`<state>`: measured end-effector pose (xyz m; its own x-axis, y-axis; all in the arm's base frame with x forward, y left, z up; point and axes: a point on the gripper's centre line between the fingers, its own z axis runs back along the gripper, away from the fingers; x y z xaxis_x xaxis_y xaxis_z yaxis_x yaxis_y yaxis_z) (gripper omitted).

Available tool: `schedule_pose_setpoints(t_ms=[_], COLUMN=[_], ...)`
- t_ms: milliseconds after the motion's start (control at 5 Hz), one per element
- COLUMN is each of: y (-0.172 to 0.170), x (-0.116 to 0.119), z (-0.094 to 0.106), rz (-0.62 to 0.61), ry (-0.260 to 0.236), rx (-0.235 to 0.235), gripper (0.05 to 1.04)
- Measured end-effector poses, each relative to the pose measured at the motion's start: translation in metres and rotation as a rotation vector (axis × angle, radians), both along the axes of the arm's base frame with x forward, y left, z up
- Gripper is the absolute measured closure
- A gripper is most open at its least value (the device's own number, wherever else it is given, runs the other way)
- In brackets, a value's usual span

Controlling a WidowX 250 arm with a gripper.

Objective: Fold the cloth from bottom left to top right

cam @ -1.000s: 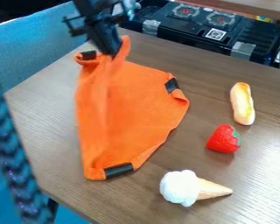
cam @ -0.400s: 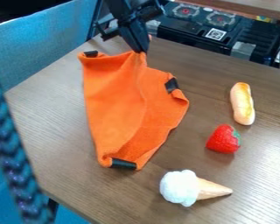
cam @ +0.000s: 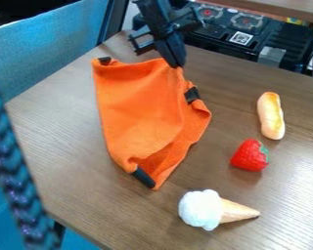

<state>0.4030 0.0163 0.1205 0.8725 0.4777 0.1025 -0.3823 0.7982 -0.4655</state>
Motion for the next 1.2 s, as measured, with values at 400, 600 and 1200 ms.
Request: schedule_pose_setpoints(t_ms=[400,600,1200], y=[-0.018,-0.025,0.011], x=[0.023,0.029,-0.005], z=[-0.029,-0.037,0.027], rz=[-0.023,-0.042,-0.463], ry=[0.022,0.031,-0.092], rx=[0.042,0.044,0.278], gripper=[0.61,0.303,0.084])
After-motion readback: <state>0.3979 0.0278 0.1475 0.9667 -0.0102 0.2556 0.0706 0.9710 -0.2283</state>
